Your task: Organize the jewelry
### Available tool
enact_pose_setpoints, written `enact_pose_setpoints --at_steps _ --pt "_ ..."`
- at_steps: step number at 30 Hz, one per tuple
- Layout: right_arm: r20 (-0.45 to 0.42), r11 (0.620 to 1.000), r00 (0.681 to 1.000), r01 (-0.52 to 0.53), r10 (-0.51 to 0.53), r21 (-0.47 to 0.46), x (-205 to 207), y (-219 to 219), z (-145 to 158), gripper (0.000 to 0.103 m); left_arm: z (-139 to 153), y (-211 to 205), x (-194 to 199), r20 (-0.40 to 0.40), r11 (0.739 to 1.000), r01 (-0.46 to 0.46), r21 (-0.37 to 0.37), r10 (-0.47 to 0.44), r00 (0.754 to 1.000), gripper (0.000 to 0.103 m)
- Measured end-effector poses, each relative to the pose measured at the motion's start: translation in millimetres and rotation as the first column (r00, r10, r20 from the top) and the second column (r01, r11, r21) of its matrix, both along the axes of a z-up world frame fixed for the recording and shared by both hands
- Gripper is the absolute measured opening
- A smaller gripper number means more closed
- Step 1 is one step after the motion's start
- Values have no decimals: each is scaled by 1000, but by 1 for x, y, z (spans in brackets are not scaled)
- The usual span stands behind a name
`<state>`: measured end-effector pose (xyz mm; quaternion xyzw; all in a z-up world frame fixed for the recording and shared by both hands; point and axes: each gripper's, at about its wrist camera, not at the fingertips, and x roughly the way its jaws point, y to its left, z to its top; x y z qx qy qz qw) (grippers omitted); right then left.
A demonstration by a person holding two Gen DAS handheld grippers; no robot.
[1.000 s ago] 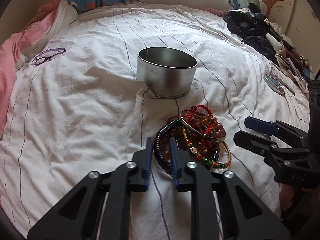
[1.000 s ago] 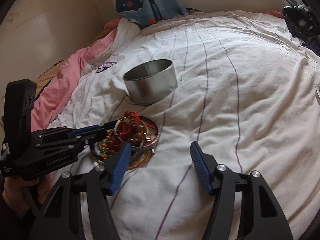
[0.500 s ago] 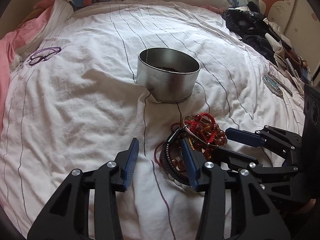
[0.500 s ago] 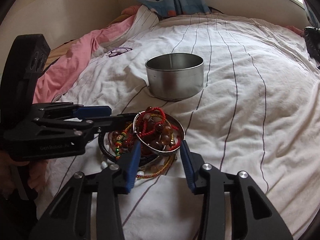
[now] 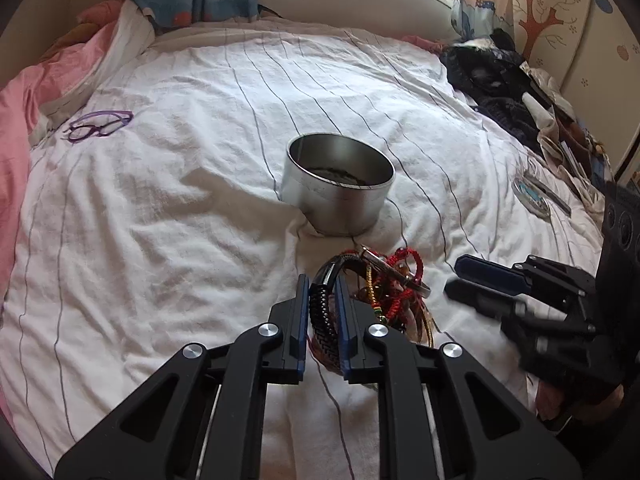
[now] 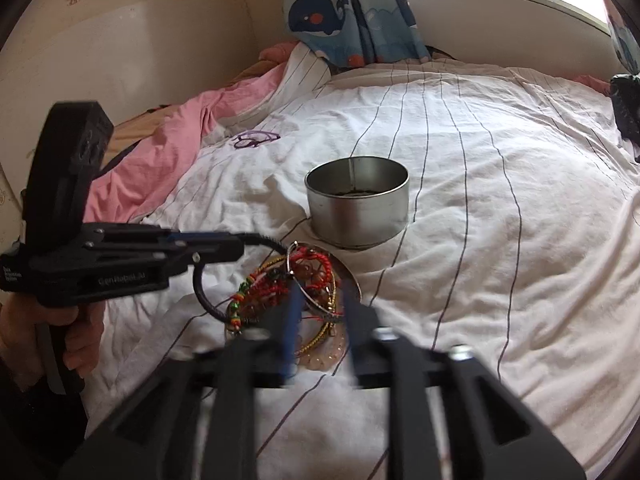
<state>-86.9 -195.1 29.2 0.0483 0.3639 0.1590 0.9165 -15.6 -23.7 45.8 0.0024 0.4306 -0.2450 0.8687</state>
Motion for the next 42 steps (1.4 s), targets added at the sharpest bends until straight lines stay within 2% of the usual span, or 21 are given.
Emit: enact_pose_setpoints --at_steps 1,2,5,7,11,14,15,17,18,21,25,29,32,34,36,37,38,39,41,42 --pt "19 1000 1000 -1 1 -3 0 2 2 67 5 6 1 17 1000 -22 0 22 1000 12" --pt "16 1000 1000 -12 12 -10 1 4 2 67 9 10 3 24 999 -35 8 35 999 12" --pt "-15 999 999 -41 41 -35 9 8 0 60 12 20 9 48 994 -75 78 71 996 12" --pt "-25 997 998 -60 59 -44 12 11 -1 60 2 22 15 2 988 -59 141 59 998 12" --pt "-60 995 996 -65 60 -72 21 15 -11 58 -22 29 23 -82 984 -62 166 77 994 13" --pt "-78 994 996 -56 49 -93 25 17 -19 58 -31 29 25 -100 985 -66 161 83 992 22" --pt "-87 994 995 -54 45 -97 25 17 -22 58 -33 29 26 -101 985 -65 159 82 991 32" --pt "-110 996 993 -47 38 -77 27 14 -27 58 -37 24 24 -99 984 -64 167 81 992 44" --pt "-118 997 992 -43 36 -62 27 12 -29 58 -37 23 24 -96 983 -60 173 77 992 46" --pt "-149 999 988 -32 33 10 29 5 -35 58 -39 20 24 -92 982 -59 182 76 993 50" --pt "-188 987 982 25 6 160 33 -17 -40 58 -38 25 26 -88 983 -78 166 93 992 56" --pt "-187 984 982 67 -37 162 36 -21 -38 58 -35 28 28 -82 983 -95 155 108 991 56" --pt "-186 991 981 80 -59 109 39 -17 -38 39 -33 26 27 -51 979 -102 177 113 992 57" --pt "-201 992 978 75 -55 97 42 -15 -41 34 -35 25 29 -47 977 -102 187 113 992 57" --pt "-203 995 978 61 -43 83 44 -13 -42 24 -39 23 32 -52 976 -95 197 107 993 56" --pt "-202 996 979 55 -39 71 45 -11 -43 22 -40 21 32 -46 976 -88 199 99 994 50" --pt "-200 997 979 46 -33 60 45 -10 -43 16 -40 18 32 -47 976 -70 206 81 996 19" --pt "-188 998 981 50 -42 37 44 -8 -41 7 -41 14 31 -42 971 -49 236 61 997 11" --pt "-172 998 984 43 -36 38 42 -8 -38 5 -38 12 28 -30 974 -29 223 36 999 10" --pt "-162 998 986 45 -38 39 40 -8 -36 5 -32 15 26 -20 985 -20 174 24 1000 10"
